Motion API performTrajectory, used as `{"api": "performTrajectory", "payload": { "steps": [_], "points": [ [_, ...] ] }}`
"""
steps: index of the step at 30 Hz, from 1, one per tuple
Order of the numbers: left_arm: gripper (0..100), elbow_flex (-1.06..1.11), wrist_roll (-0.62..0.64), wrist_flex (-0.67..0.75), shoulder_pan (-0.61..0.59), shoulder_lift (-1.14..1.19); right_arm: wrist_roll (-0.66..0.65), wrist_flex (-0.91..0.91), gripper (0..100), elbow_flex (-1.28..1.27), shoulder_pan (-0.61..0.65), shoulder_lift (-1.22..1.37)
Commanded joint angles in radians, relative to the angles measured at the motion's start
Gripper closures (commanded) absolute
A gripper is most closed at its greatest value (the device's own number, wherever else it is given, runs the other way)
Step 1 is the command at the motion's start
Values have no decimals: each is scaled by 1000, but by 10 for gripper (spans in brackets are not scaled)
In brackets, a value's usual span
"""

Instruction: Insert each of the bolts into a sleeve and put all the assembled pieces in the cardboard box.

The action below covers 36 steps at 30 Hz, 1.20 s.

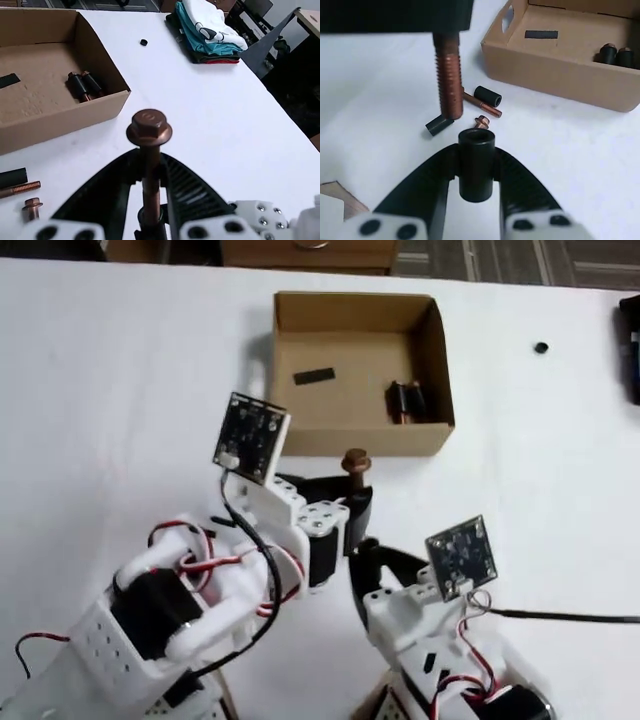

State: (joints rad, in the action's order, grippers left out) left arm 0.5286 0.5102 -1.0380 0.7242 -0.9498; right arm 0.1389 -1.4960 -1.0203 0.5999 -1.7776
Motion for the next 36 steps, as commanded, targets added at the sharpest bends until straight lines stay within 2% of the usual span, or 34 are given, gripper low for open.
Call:
{"api": "performTrajectory", "payload": {
  "steps": [1, 36],
  "points": [
    [976, -1, 3, 37, -11, -25, 5, 22, 979, 6, 25, -7],
    [976, 96, 9, 43, -11, -31, 5, 87, 979, 12, 21, -8]
  ]
}}
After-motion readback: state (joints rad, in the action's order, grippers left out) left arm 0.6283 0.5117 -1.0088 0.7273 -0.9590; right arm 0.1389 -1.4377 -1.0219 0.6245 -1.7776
